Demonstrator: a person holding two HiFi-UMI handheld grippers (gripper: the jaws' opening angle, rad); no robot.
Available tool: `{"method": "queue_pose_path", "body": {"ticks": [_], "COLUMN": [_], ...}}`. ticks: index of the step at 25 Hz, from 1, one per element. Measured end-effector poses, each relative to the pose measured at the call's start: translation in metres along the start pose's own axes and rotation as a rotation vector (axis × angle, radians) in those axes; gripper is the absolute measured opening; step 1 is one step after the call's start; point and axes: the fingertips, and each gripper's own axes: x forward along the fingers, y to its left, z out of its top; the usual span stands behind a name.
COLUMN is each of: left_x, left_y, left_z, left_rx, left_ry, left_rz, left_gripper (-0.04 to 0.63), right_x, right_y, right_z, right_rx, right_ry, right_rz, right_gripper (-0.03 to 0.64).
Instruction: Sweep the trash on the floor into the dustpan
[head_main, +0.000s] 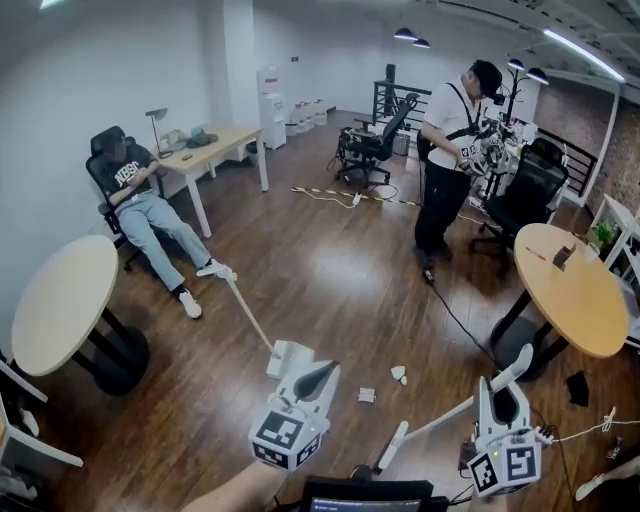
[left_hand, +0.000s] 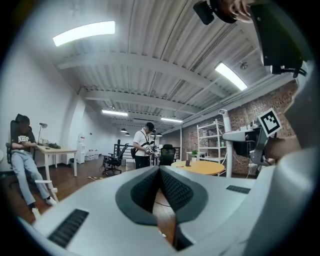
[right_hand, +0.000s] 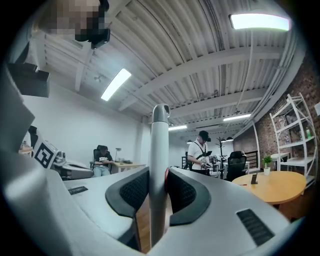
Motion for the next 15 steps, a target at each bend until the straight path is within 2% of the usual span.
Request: {"method": "queue_pose_path", "body": {"ticks": [8,12,15], "left_x": [0.109,0.158,0.192], "left_y": [0.022,0.039,0.053], "left_z": [0.032,0.025,0.026], "left_rx": [0.001,-0.012,0.017], "left_ry": [0.002,0.013,0.006], "left_rz": [0.034,0.07,0.044], "left_gripper": [0.012,0.012,0.012], "right_x": [0.093,0.129,0.166], "right_y": [-0.062,-0.091,-0.108], "right_z": [0.009,-0.006,-0.021], "right_rx": [0.037,0.045,0.041], "right_ry": [-0.021,-0.029,-0.019], "right_rz": [0.056,0.073,0.074], "right_gripper": [0.115,0.115,0.115]}}
